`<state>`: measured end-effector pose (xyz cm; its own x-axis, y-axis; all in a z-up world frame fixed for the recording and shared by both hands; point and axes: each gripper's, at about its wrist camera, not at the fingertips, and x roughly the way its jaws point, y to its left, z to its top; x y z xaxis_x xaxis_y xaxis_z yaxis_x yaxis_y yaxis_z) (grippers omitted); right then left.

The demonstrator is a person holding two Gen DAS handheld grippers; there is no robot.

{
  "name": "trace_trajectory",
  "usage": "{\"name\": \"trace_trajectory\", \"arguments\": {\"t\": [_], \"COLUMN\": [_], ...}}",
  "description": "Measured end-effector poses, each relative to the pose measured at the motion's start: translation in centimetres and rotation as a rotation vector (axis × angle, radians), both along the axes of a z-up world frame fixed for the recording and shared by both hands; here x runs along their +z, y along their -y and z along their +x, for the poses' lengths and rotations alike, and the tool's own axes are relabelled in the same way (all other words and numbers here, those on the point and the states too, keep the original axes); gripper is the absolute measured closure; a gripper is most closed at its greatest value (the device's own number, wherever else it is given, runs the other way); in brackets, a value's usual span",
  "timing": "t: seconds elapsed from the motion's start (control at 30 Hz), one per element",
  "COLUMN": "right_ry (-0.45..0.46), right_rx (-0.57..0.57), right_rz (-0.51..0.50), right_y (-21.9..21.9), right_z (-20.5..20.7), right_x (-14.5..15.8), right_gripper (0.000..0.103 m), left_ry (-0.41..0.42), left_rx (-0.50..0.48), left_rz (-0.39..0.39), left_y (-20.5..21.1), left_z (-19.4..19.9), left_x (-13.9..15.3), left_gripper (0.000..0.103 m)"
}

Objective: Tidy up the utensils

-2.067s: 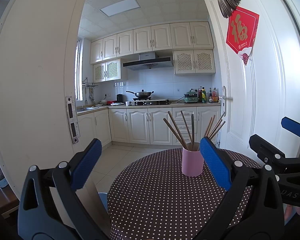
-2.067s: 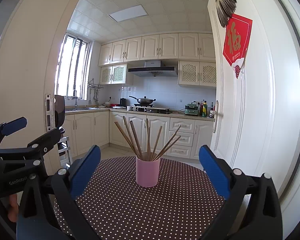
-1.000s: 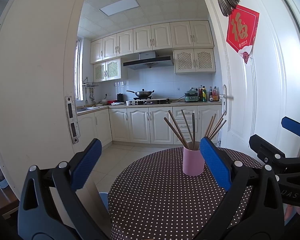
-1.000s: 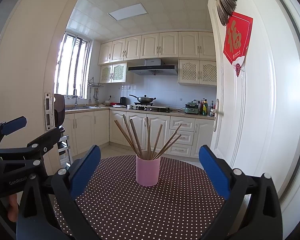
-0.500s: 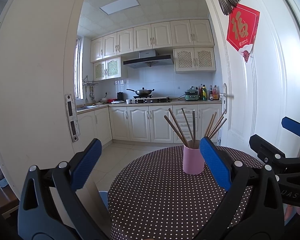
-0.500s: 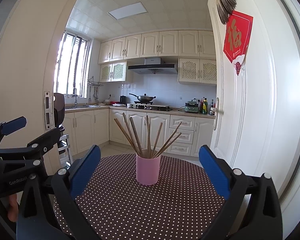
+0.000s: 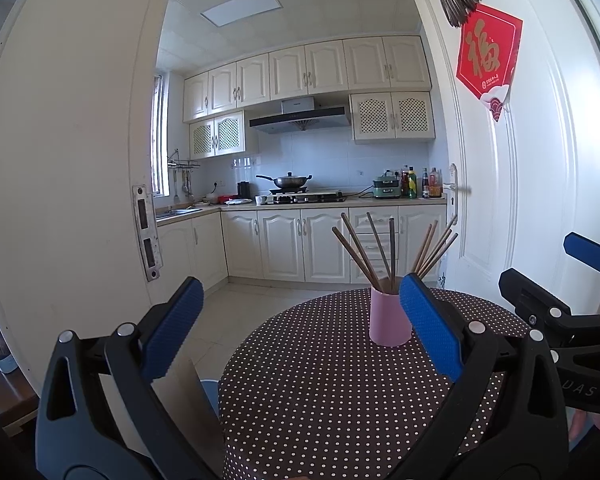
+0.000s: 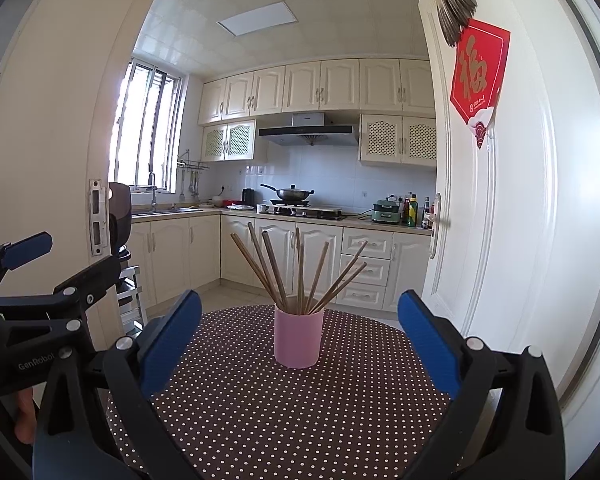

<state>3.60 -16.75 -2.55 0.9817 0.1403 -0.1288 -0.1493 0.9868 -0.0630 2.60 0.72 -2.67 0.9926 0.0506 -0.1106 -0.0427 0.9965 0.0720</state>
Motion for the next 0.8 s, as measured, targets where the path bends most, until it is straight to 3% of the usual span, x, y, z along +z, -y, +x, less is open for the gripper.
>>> {"name": "trace_trajectory", "arguments": {"t": [0.8], "right_ry": [-0.006], "right_rx": [0.000], "right_rz": [-0.010], "right_y": [-0.18], "right_z": [0.89], "right_x": [-0.48], "right_gripper": [0.008], "left_ry": [-0.011], "left_rx": [0.017], "left_rz": [0.000], "left_y": [-0.10], "left_z": [0.96], "left_x": [-0.28], "left_gripper": [0.006]}}
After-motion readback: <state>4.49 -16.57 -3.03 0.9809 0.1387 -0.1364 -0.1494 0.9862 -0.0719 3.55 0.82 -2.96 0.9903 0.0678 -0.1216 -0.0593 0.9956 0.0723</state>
